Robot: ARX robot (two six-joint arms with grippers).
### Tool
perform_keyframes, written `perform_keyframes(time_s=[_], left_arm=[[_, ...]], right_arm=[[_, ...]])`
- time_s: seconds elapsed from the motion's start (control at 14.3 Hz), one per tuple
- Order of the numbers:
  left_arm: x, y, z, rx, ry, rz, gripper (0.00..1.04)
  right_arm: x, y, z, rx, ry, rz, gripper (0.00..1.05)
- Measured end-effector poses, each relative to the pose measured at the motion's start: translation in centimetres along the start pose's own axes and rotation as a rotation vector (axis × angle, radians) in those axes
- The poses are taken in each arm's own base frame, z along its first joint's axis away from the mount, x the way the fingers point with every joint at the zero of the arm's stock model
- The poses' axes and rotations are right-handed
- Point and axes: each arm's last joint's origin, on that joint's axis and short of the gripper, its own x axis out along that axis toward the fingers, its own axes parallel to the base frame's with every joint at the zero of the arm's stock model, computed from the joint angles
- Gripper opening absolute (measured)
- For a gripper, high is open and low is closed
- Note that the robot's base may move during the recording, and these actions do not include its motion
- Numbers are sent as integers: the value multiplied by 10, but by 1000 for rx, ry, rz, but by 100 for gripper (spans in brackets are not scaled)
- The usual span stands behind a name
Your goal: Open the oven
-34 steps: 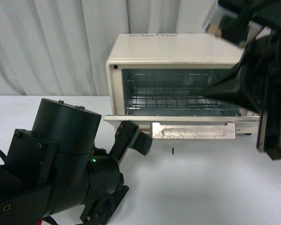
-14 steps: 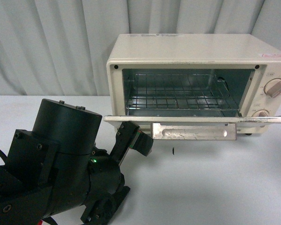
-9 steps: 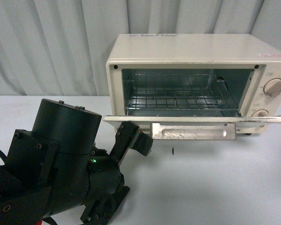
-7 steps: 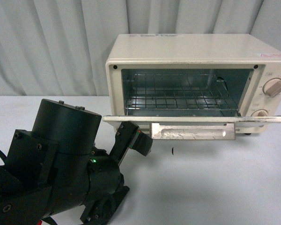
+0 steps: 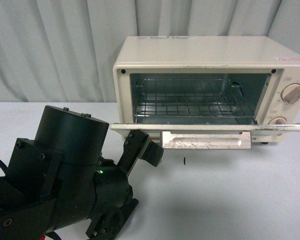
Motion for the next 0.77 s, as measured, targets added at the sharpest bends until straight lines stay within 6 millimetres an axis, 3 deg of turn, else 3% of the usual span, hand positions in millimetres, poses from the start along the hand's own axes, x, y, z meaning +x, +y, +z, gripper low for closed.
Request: perform_keyframes(time_s=[0.28, 0.77], left_arm=[[0, 0, 0, 0, 0, 0, 98], [0, 0, 0, 0, 0, 0, 98]], right_arm=[[-23, 0, 6, 0, -35, -1, 2], [-29, 0, 5, 0, -34, -1, 2]])
